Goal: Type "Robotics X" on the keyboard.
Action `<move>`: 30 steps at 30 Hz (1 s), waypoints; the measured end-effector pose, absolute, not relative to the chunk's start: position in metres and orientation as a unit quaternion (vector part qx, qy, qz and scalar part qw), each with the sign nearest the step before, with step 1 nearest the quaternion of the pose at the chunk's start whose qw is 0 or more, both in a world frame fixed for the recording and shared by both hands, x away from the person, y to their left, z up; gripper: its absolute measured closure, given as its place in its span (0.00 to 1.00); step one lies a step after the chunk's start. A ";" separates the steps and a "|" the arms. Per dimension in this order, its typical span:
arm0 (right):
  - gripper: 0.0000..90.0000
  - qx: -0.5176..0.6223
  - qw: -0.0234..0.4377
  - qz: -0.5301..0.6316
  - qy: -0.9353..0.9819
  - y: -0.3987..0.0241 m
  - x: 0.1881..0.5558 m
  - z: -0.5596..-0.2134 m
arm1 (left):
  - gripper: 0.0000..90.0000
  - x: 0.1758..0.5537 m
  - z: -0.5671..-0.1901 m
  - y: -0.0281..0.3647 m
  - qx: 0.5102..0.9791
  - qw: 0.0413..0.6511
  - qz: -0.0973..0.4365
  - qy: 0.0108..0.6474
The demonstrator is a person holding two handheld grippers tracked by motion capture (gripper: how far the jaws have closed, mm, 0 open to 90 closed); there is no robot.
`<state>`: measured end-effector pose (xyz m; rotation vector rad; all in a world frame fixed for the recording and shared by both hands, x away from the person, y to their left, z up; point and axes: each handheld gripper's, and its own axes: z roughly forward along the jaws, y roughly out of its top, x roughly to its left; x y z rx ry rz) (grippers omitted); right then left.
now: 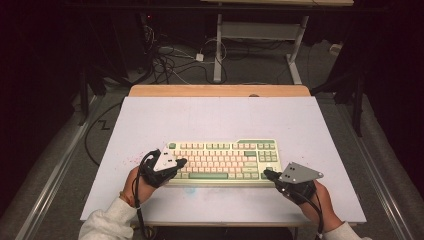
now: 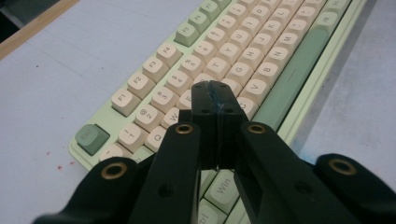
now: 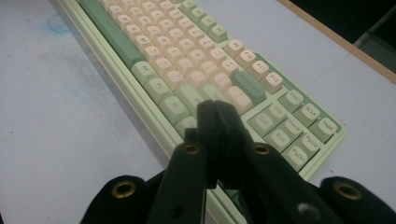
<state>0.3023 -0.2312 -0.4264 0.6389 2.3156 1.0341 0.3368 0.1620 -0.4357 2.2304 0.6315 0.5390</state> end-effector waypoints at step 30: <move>1.00 0.236 0.257 0.376 0.858 -0.230 0.304 -0.428 | 0.97 0.352 -0.442 0.155 0.876 0.362 0.196 0.250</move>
